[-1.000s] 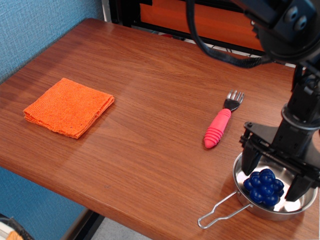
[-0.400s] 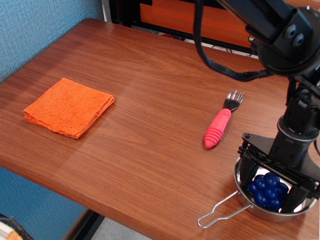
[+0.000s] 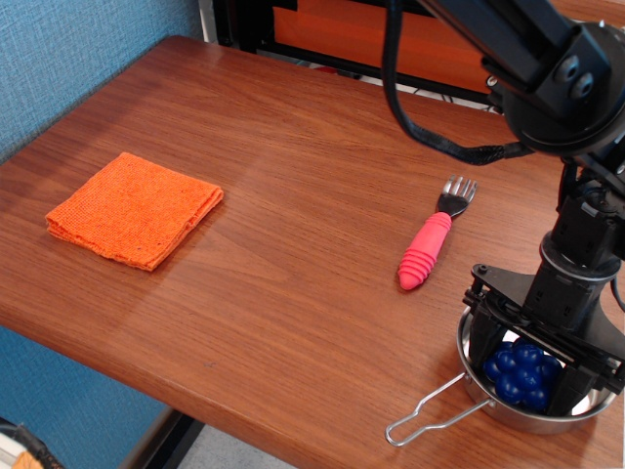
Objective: Take the grapes from the vessel and place it on the orange cloth.
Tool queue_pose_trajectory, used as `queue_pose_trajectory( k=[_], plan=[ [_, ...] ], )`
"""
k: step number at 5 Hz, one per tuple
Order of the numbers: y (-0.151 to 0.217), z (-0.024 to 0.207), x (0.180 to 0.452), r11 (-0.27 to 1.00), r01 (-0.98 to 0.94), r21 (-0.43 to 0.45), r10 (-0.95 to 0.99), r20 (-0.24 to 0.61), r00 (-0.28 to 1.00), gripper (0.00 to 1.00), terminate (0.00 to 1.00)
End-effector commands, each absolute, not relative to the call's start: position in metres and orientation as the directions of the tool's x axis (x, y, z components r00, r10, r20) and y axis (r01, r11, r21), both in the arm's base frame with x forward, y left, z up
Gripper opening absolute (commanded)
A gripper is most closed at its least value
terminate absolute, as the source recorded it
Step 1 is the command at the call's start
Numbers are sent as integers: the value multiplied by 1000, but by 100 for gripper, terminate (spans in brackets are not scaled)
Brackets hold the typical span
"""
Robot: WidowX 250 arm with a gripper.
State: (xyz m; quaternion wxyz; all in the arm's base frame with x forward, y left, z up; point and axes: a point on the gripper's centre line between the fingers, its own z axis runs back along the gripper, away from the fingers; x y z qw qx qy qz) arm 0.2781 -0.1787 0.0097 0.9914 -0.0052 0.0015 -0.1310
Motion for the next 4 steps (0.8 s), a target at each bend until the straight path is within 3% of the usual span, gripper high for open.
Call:
queue_pose_trajectory(
  k=[1, 2, 3, 4],
  plan=[
    [-174, 53, 285, 970, 243, -8, -241, 93, 966, 0, 0],
    [-170, 84, 293, 979, 205, -19, -200, 144, 969, 0, 0],
    [-160, 98, 299, 988, 157, -17, -152, 152, 977, 0, 0],
    [-128, 103, 297, 999, 30, 27, -32, 109, 993, 0, 0]
  ],
)
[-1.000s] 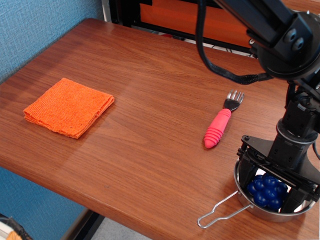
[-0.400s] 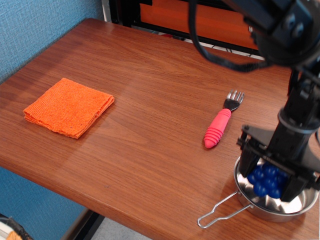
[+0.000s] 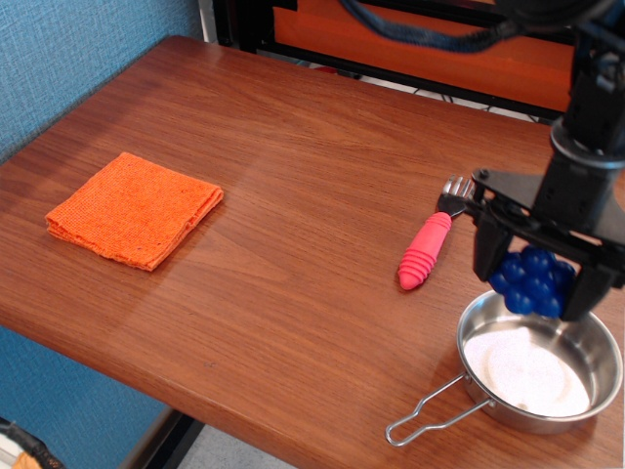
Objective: Take the grapes from the vessel and place it on the orange cloth.
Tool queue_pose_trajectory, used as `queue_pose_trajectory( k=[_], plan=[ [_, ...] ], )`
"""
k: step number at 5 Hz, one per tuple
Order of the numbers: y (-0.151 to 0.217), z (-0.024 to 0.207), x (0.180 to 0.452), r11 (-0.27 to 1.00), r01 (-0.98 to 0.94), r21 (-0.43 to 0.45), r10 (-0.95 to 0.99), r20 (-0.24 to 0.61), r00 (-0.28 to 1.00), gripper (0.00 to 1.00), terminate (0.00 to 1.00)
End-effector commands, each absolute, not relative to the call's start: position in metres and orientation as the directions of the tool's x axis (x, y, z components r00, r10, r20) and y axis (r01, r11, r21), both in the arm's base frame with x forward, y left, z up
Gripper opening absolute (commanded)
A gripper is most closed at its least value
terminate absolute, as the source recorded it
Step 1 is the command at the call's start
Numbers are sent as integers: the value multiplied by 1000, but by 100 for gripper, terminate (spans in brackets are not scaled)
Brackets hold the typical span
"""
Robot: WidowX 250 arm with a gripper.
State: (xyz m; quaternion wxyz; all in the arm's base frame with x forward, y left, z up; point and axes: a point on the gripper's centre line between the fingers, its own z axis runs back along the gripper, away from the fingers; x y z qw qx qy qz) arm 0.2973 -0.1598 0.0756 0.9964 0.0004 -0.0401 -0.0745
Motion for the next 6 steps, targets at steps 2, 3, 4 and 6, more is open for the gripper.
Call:
queue_pose_trajectory(
  k=[2, 3, 4, 6],
  plan=[
    [-36, 104, 276, 963, -270, 17, 269, 42, 962, 0, 0],
    [11, 97, 269, 911, -411, 30, 410, 22, 912, 0, 0],
    [53, 97, 269, 865, -499, 58, 498, 24, 867, 0, 0],
    [131, 81, 258, 743, -667, 55, 666, 32, 745, 0, 0]
  ],
)
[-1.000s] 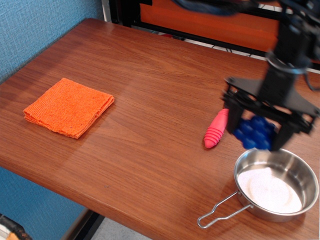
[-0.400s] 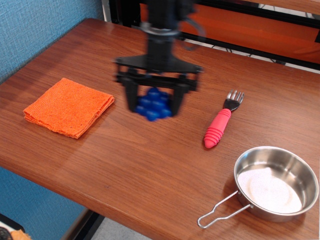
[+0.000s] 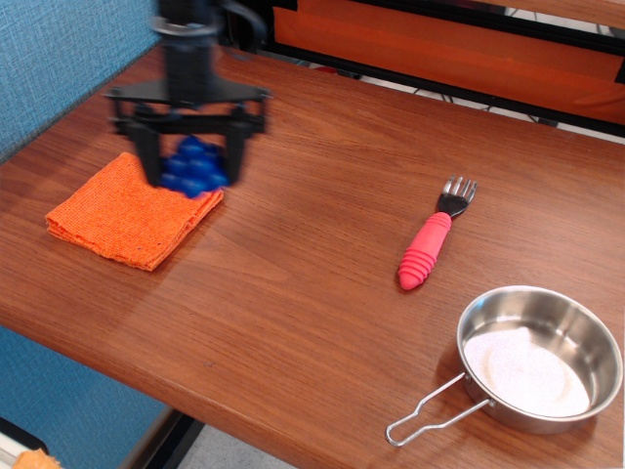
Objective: Take the grapes from the vessel and place it on the orange cloth.
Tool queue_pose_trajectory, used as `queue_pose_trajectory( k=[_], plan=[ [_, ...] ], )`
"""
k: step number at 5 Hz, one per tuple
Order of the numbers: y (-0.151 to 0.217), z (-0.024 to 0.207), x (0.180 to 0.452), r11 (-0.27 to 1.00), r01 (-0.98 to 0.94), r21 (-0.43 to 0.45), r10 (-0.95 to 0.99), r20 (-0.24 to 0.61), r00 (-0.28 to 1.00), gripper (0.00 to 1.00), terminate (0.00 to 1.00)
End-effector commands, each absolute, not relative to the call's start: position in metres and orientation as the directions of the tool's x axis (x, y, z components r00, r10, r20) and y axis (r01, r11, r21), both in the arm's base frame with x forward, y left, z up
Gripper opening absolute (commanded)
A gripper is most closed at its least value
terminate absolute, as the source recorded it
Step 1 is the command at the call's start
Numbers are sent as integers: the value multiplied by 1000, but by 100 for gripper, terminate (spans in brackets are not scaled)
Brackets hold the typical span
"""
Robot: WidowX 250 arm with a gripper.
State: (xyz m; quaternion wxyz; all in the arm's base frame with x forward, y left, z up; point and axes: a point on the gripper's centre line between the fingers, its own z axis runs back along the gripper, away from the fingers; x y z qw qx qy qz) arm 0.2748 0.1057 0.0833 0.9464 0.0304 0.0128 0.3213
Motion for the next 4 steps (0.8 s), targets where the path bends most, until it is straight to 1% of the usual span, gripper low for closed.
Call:
queue_pose_trajectory(
  k=[1, 2, 3, 4],
  plan=[
    [160, 56, 253, 668, -742, 54, 742, 24, 670, 0, 0],
    [163, 46, 254, 648, -760, 47, 758, 56, 649, 0, 0],
    [161, 30, 259, 609, -792, 37, 786, 106, 609, 0, 0],
    [161, 35, 264, 580, -814, 18, 805, 142, 577, 0, 0]
  ],
)
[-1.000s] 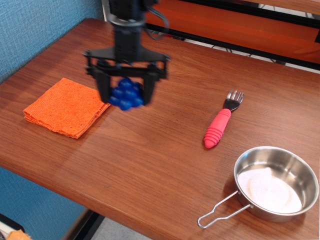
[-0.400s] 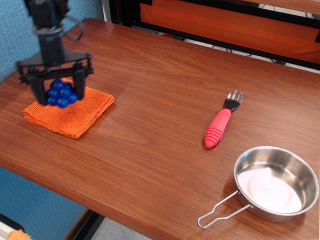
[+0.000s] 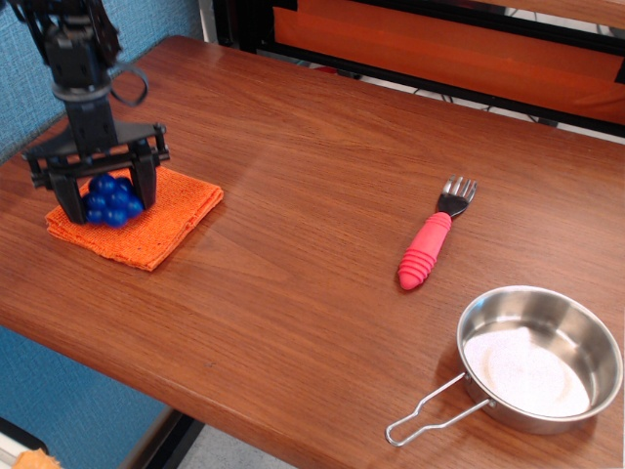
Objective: Take the grapes from the vessel and place it on the orange cloth.
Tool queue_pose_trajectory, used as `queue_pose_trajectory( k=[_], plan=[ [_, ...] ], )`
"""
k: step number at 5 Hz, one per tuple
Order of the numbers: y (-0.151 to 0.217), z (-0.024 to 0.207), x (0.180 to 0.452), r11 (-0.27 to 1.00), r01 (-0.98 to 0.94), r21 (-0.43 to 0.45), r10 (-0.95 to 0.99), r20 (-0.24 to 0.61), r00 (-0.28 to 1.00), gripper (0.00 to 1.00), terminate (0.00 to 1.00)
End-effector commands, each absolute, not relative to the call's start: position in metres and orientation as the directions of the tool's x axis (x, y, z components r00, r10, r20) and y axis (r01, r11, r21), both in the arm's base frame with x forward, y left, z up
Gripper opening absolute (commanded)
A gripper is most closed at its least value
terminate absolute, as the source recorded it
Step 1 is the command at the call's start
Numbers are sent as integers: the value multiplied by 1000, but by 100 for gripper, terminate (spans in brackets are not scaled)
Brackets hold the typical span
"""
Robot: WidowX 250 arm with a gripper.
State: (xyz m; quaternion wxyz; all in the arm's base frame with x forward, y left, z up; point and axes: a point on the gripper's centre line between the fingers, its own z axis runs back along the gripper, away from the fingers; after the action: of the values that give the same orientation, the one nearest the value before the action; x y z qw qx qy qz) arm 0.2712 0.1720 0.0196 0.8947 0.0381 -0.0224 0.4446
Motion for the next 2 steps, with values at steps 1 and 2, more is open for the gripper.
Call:
queue_pose_trajectory(
  k=[1, 2],
  plan=[
    [160, 35, 266, 557, -830, 25, 824, 112, 556, 100, 0],
    [158, 44, 269, 564, -825, 37, 819, 99, 565, 100, 0]
  ],
)
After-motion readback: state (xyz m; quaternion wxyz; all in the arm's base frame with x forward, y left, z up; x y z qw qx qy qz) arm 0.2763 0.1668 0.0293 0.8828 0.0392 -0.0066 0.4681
